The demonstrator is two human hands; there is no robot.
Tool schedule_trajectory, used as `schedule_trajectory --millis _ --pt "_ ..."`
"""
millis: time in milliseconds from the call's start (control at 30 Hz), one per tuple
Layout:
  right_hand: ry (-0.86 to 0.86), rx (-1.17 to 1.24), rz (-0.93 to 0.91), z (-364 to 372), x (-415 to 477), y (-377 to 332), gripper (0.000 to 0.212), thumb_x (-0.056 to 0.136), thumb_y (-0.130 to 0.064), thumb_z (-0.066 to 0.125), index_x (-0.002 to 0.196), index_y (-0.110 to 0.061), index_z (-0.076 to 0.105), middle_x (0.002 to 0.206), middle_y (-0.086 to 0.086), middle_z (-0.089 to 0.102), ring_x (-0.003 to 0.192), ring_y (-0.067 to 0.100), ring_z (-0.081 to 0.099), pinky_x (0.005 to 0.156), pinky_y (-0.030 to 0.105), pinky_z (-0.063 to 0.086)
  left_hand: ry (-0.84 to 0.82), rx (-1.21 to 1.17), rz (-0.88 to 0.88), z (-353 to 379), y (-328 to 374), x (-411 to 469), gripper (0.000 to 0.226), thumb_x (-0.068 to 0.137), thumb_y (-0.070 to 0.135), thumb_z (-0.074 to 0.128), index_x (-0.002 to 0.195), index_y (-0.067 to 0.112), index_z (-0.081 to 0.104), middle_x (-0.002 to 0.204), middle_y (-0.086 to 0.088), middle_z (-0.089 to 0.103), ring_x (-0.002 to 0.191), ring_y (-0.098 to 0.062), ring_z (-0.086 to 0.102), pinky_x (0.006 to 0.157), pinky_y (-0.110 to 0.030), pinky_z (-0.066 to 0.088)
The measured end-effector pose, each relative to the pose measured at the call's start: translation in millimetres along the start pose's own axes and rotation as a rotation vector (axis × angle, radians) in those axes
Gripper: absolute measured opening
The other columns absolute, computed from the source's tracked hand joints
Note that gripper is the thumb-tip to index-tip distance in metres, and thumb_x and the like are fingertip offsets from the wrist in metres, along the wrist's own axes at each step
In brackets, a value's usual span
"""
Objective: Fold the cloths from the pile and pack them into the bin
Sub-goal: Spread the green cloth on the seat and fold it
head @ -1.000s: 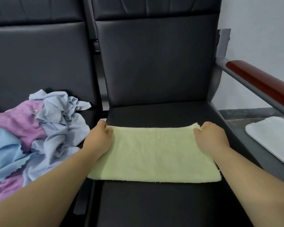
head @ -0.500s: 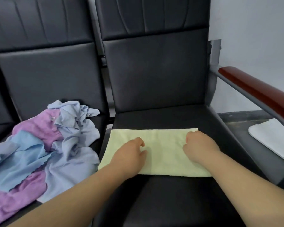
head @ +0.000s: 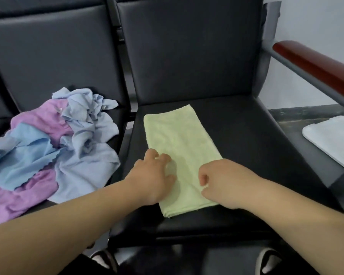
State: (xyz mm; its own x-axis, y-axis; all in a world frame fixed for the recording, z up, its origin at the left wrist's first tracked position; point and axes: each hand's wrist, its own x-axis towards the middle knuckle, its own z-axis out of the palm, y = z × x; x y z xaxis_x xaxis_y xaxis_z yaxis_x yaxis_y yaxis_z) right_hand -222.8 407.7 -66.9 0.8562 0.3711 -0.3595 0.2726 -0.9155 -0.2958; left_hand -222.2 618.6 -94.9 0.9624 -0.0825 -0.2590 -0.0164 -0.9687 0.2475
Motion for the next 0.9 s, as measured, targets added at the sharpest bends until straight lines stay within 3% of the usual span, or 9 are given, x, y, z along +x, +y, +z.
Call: schedule_trajectory --millis 100,200,300,400,467,600,700,767,900 --pt "0.018 0.041 -0.043 3 1 6 0.015 0.088 -0.028 0.063 0.099 -0.038 0.061 0.104 -0.016 0.059 0.101 0.009 0.060 0.089 0.032 0.055 -0.140 -0.404 0.056 -3 2 -28 0.043 0.090 0.031 0.060 0.131 0.036 0.048 0.135 0.010 0.041 0.106 -0.012 0.057 0.092 -0.027 0.048" --pt "-0.002 0.101 -0.050 3 4 11 0.024 0.084 -0.037 0.071 0.103 -0.041 0.059 0.112 -0.018 0.058 0.103 0.006 0.058 0.093 0.030 0.054 -0.224 -0.678 0.097 -2 -2 -48 0.048 0.068 0.015 0.062 0.110 0.036 0.057 0.100 0.004 0.066 0.067 -0.012 0.056 0.062 -0.031 0.047" --pt "-0.100 0.140 -0.050 2 3 10 0.052 0.073 -0.056 0.081 0.117 -0.045 0.055 0.122 -0.022 0.049 0.109 0.005 0.055 0.097 0.029 0.051 -0.121 -0.583 0.190 6 -8 -54 0.057 0.072 -0.004 0.063 0.110 0.039 0.059 0.085 0.025 0.063 0.062 -0.006 0.057 0.057 -0.021 0.046" --pt "-0.121 0.076 -0.046 6 2 2 0.070 0.069 -0.067 0.080 0.128 -0.044 0.050 0.125 -0.022 0.041 0.112 0.009 0.052 0.096 0.033 0.051 0.153 -0.436 0.256 6 -8 -49 0.036 0.080 0.005 0.073 0.096 0.036 0.066 0.079 0.013 0.063 0.070 -0.004 0.061 0.064 -0.015 0.046" --pt "-0.025 0.033 -0.051 11 4 -4 0.058 0.078 -0.060 0.075 0.127 -0.040 0.052 0.123 -0.018 0.043 0.111 0.010 0.049 0.093 0.033 0.051 0.230 -0.477 0.254 4 -13 -45 0.016 0.088 0.018 0.073 0.087 0.031 0.064 0.074 0.008 0.064 0.067 -0.005 0.060 0.063 -0.018 0.046" --pt "0.141 -0.037 -0.001 10 10 -5 0.029 0.090 -0.036 0.061 0.118 -0.030 0.058 0.112 -0.011 0.053 0.109 0.017 0.048 0.087 0.035 0.049 0.240 -0.614 0.171 -5 -27 -35 0.016 0.099 0.029 0.060 0.085 0.026 0.054 0.065 0.002 0.062 0.058 -0.010 0.062 0.060 -0.032 0.052" --pt "0.182 -0.030 0.029 7 11 -7 0.006 0.088 -0.025 0.057 0.091 -0.021 0.053 0.092 -0.008 0.055 0.089 0.020 0.056 0.069 0.035 0.049 0.249 -0.651 0.072 -11 -38 -27 0.019 0.101 0.031 0.057 0.086 0.018 0.053 0.057 0.006 0.055 0.052 -0.010 0.050 0.055 -0.030 0.043" --pt "0.184 0.004 0.043 2 13 -8 0.011 0.088 -0.021 0.055 0.080 -0.018 0.049 0.081 -0.005 0.055 0.073 0.017 0.054 0.057 0.032 0.040 0.227 -0.699 0.039 -16 -42 -23 0.023 0.099 0.031 0.060 0.084 0.015 0.053 0.054 0.010 0.049 0.052 -0.011 0.044 0.054 -0.031 0.037" --pt "0.004 0.513 0.105 -17 19 -1 0.020 0.086 -0.019 0.058 0.075 -0.003 0.054 0.073 0.000 0.049 0.066 0.018 0.043 0.057 0.031 0.033 -0.025 -0.992 -0.127 -40 -48 -20 0.018 0.095 0.022 0.062 0.084 0.011 0.052 0.052 0.003 0.037 0.039 -0.011 0.029 0.042 -0.018 0.022"
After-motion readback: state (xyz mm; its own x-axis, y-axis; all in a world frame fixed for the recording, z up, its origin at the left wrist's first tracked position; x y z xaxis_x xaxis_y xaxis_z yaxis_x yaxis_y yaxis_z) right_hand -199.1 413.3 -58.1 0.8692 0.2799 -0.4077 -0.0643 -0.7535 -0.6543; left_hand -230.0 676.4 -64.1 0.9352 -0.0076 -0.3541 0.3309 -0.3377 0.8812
